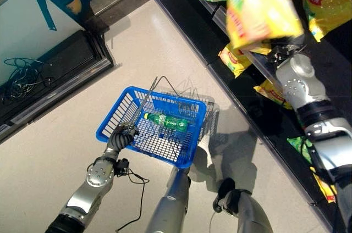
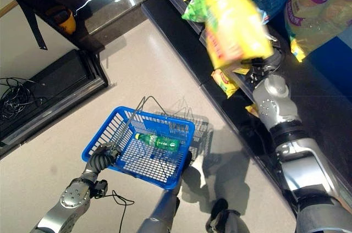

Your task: Pick up the snacks into the basket

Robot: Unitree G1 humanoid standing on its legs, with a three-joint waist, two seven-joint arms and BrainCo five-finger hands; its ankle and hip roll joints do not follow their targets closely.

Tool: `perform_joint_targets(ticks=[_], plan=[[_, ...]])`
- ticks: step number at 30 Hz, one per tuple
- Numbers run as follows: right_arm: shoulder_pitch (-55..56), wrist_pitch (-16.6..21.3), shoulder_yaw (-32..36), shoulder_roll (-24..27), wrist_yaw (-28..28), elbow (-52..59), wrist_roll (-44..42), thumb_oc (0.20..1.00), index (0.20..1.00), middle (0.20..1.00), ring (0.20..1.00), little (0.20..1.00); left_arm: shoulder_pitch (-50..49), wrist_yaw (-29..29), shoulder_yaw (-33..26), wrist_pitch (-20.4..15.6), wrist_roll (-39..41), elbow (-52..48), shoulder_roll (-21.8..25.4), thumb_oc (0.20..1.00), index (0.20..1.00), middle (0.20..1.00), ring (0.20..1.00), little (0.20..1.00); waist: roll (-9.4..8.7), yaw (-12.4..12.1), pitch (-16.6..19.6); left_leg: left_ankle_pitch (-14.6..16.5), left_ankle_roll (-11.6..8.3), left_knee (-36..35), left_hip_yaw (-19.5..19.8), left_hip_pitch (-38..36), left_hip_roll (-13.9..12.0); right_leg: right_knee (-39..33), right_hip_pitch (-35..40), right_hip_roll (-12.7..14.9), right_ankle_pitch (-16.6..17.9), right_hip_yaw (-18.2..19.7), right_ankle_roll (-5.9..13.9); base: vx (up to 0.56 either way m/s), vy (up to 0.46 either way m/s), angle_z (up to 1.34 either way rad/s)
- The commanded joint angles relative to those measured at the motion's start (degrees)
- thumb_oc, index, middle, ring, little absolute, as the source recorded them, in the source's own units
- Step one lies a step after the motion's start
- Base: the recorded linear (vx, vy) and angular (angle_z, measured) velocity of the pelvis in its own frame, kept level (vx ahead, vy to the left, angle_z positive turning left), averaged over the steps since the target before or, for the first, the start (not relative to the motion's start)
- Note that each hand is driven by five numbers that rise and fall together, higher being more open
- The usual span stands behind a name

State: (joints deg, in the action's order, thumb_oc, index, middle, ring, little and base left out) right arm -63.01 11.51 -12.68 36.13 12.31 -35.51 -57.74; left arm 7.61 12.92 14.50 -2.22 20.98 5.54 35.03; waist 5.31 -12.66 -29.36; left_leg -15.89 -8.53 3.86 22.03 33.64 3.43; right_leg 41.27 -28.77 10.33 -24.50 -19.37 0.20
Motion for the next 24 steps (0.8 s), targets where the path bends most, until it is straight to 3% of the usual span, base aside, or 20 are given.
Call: perform_joint_targets(ticks=[1, 4, 5, 6, 10, 18, 19, 20, 21, 24], plan=[[-1.2, 6.5, 2.6, 0.6, -1.8, 6.8, -4.4, 0.200, 0.200, 0.200, 0.200, 0.200, 3.3, -0.4, -2.6, -6.7, -0.6, -3.7, 1.4, 0.200, 0.200, 0.200, 0.200, 0.200, -3.37, -0.1, -0.4, 9.0, 1.64, 0.8, -3.6, -6.7, 0.5, -17.2, 8.7, 1.2, 10.9, 3.5, 6.20, 0.00, 0.000, 0.00], [1.2, 7.3, 3.1, -0.1, -2.2, 11.0, -4.5, 0.200, 0.200, 0.200, 0.200, 0.200, 3.1, -0.8, -2.4, -6.4, -1.1, -3.2, 1.4, 0.200, 0.200, 0.200, 0.200, 0.200, -3.57, 0.3, 0.1, 9.3, 1.64, 1.0, -4.0, -7.4, 0.4, -18.4, 9.8, 1.0, 11.4, 3.5, 6.28, -0.02, 0.025, 0.00], [1.8, 7.6, 3.8, -0.4, -2.4, 12.0, -4.9, 0.200, 0.200, 0.200, 0.200, 0.200, 2.9, -1.0, -2.5, -6.3, -1.2, -3.1, 1.4, 0.200, 0.200, 0.200, 0.200, 0.200, -3.13, 0.1, 0.1, 8.1, 1.59, 1.3, -3.8, -7.0, 0.4, -19.1, 9.6, 0.9, 13.1, 3.2, 6.33, 0.01, 0.019, -0.08], [2.5, 7.4, 3.8, -0.3, -2.9, 12.9, -4.6, 0.200, 0.200, 0.200, 0.200, 0.200, 2.9, -1.3, -2.5, -6.3, -1.3, -2.9, 1.4, 0.200, 0.200, 0.200, 0.200, 0.200, -3.64, 0.5, 0.6, 9.4, 1.56, 1.0, -4.4, -7.7, 0.2, -19.7, 10.4, 0.7, 12.2, 3.5, 6.43, -0.08, 0.066, -0.11], [3.3, 7.0, 3.7, -0.4, -1.9, 11.6, -2.9, 0.200, 0.200, 0.200, 0.200, 0.200, 2.2, -1.8, -2.5, -6.6, -1.4, -3.1, 2.2, 0.200, 0.200, 0.200, 0.200, 0.200, -3.43, 0.3, 1.0, 8.1, 1.58, 0.5, -5.3, -7.7, -0.6, -21.8, 10.2, 0.0, 14.9, 4.2, 6.87, -0.03, 0.041, -0.14], [4.1, 4.8, 4.2, 0.5, -1.3, 9.6, -1.0, 0.200, 0.200, 0.200, 0.200, 0.200, 1.3, -2.2, -2.4, -6.3, -0.8, -3.7, 1.5, 0.200, 0.200, 0.200, 0.200, 0.200, -2.50, 0.9, 0.5, 8.5, 1.84, 0.9, -6.8, -7.9, -0.5, -22.4, 9.8, 0.1, 15.5, 5.7, 7.16, 0.00, 0.019, -0.17], [4.2, 4.5, 3.9, 0.7, -1.5, 9.4, -0.8, 0.482, 0.482, 0.482, 0.482, 0.482, 1.3, -2.4, -2.4, -6.3, -0.9, -3.7, 1.5, 0.200, 0.200, 0.200, 0.200, 0.200, -2.43, 1.1, 0.4, 8.5, 1.87, 1.0, -6.9, -7.9, -0.5, -22.4, 9.7, 0.1, 15.5, 6.0, 7.13, 0.00, 0.000, 0.00], [4.2, 4.5, 4.0, 0.8, -1.3, 9.1, -0.6, 0.589, 0.589, 0.589, 0.589, 0.589, 1.2, -2.3, -2.4, -6.4, -0.9, -3.6, 1.5, 0.200, 0.200, 0.200, 0.200, 0.200, -2.42, 1.2, 0.3, 8.6, 1.88, 1.0, -7.0, -7.9, -0.5, -22.4, 9.7, 0.1, 15.6, 6.1, 7.13, 0.00, 0.000, 0.00], [4.1, 4.5, 4.1, 0.9, -0.7, 8.2, -0.1, 1.000, 1.000, 1.000, 1.000, 1.000, 1.1, -2.1, -2.6, -6.4, -0.8, -3.7, 1.5, 0.200, 0.200, 0.200, 0.200, 0.200, -2.45, 1.3, 0.3, 8.7, 1.97, 1.0, -7.2, -7.9, -0.5, -22.4, 9.6, 0.1, 15.6, 6.2, 7.11, 0.00, 0.000, 0.00], [3.4, 4.7, 4.6, 0.1, 0.3, 6.6, -0.2, 1.000, 1.000, 1.000, 1.000, 1.000, 1.5, -1.5, -2.5, -6.5, -0.6, -3.6, 1.5, 0.200, 0.200, 0.200, 0.200, 0.200, -2.71, 1.4, 0.2, 9.0, 2.15, 1.3, -7.6, -7.9, -0.6, -22.3, 9.4, 0.0, 15.7, 6.7, 7.25, 0.00, 0.000, -0.04]])
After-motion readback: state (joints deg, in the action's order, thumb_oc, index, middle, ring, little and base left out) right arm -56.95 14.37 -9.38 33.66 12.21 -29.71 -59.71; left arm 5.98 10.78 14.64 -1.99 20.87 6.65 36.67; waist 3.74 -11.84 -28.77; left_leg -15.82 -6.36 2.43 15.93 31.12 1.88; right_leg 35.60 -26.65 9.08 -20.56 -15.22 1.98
